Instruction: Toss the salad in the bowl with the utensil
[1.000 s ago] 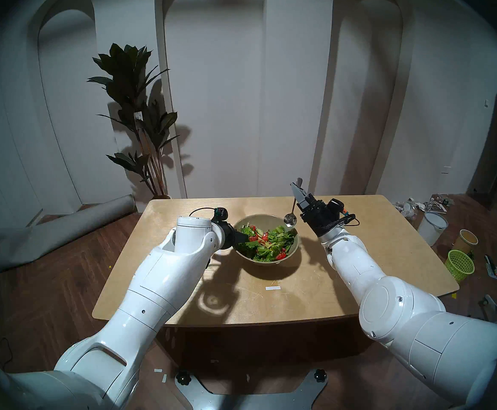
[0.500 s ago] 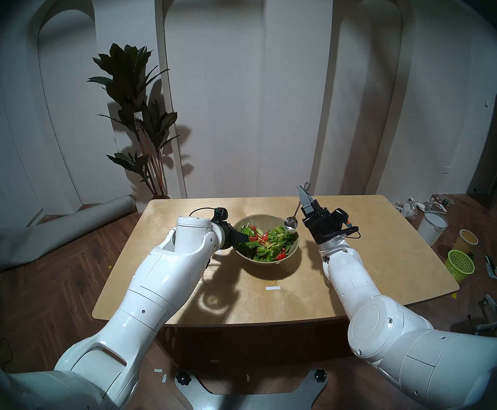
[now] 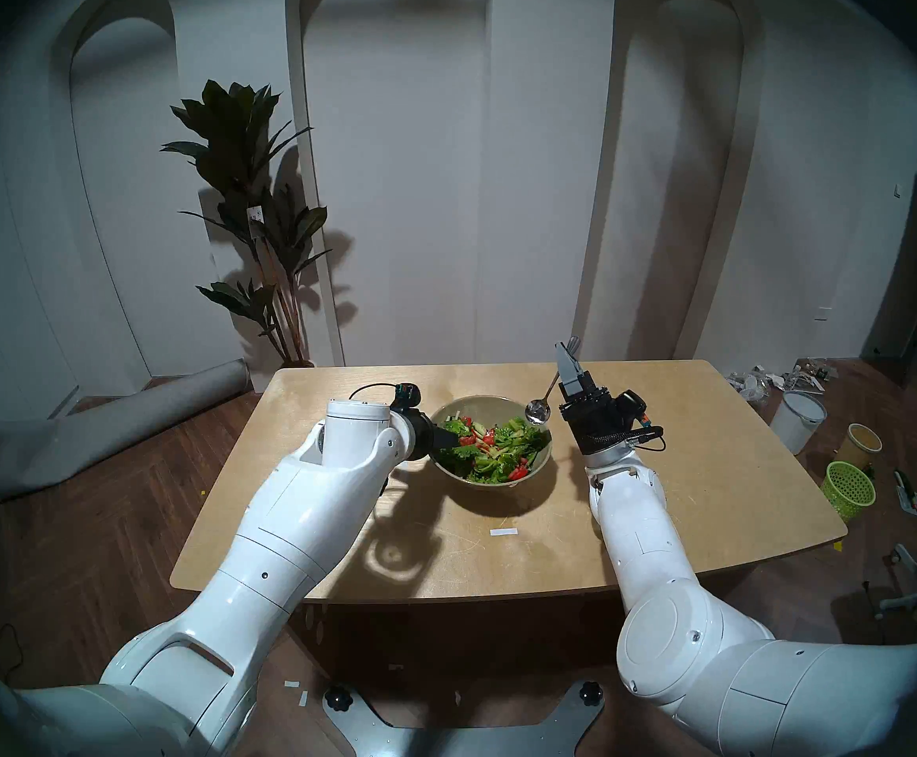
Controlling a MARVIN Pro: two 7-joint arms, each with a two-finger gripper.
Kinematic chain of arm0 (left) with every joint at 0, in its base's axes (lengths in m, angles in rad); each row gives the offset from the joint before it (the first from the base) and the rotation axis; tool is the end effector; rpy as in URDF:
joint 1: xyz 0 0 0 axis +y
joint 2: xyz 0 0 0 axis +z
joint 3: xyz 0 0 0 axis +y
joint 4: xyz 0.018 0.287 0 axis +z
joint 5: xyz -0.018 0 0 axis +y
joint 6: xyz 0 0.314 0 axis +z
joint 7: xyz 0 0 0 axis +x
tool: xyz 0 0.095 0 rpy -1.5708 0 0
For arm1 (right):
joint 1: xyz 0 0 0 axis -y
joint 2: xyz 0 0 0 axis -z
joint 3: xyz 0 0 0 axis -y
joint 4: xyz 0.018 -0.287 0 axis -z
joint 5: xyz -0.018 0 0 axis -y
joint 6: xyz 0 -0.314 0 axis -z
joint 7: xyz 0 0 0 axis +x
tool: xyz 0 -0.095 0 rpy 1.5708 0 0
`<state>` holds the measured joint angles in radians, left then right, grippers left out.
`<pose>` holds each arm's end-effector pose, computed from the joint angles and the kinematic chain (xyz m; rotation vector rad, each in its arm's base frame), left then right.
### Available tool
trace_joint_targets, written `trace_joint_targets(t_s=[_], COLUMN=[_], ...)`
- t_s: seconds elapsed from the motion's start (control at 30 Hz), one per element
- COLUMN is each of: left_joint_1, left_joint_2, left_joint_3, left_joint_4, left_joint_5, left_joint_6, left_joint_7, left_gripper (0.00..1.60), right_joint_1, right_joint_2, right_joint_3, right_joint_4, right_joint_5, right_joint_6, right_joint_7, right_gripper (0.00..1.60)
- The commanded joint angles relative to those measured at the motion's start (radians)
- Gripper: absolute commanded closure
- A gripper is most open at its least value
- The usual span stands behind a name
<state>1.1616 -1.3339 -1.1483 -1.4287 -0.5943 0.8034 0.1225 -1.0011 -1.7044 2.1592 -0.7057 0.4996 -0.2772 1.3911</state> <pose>0.4889 -0.0788 -0.2804 2.5916 -0.3108 1.2149 0.4990 -0.0058 -0.3025 -0.9579 -0.0300 -1.9332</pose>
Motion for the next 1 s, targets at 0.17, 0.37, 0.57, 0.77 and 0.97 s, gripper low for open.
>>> trace_joint_targets(t_s=[0.17, 0.37, 0.57, 0.77, 0.97], left_joint_1=[0.006, 0.013, 0.018, 0.026, 0.042], left_joint_2=[0.001, 0.001, 0.002, 0.01, 0.02], left_joint_3=[0.01, 0.017, 0.024, 0.028, 0.01], left_joint_4=[-0.022, -0.032, -0.051, -0.093, -0.146], left_joint_5=[0.009, 0.017, 0.026, 0.038, 0.044], left_joint_6=[-0.008, -0.019, -0.031, -0.039, -0.048], left_joint_7=[0.0, -0.001, -0.001, 0.004, 0.013], left_gripper=[1.1, 0.53, 0.0, 0.0, 0.0], right_joint_1=[-0.082, -0.12, -0.157, -0.198, -0.234], right_joint_2=[-0.072, -0.088, -0.085, -0.064, -0.046], right_joint_3=[-0.011, -0.018, -0.04, -0.086, -0.128], right_joint_4=[-0.189, -0.265, -0.343, -0.42, -0.493], right_joint_5=[-0.015, -0.033, -0.054, -0.06, -0.022], right_joint_6=[0.037, 0.058, 0.093, 0.136, 0.176], right_joint_7=[-0.065, -0.104, -0.15, -0.206, -0.242], right_gripper=[1.6, 1.6, 1.6, 1.6, 1.6])
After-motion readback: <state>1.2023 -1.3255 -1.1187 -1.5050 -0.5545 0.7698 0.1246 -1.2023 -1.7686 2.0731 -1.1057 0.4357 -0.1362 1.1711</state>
